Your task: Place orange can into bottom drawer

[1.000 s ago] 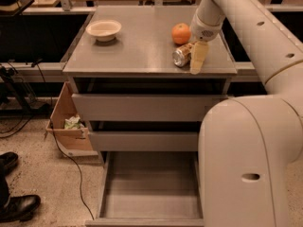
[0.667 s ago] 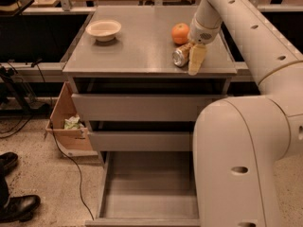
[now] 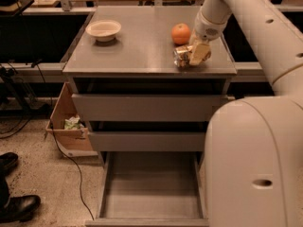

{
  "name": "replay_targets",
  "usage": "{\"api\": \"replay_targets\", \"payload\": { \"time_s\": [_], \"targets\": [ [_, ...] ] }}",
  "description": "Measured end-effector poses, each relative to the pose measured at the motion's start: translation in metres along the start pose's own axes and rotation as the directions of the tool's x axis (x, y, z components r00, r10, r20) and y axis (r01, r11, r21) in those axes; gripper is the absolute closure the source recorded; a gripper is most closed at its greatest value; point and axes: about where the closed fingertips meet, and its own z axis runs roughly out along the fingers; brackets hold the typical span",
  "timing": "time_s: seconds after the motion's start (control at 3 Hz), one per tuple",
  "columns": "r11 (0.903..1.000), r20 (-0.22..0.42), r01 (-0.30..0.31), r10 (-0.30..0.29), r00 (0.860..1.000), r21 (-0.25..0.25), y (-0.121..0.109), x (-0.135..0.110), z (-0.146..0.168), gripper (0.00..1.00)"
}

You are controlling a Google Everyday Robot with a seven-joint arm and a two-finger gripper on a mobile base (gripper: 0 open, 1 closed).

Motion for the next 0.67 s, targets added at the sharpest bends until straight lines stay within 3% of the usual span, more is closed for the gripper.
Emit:
{"api": "replay_targets", "payload": {
  "time_s": [0.33,0.67],
  "targets": [
    [0.9999,0.022,-0.001,0.001,1.0,0.011,0.027,-0.004,-0.029,0.85],
    [0.9986,0.047,-0.03,0.028,0.998,0.045,0.066,-0.004,-0.069,1.0]
  ]
}}
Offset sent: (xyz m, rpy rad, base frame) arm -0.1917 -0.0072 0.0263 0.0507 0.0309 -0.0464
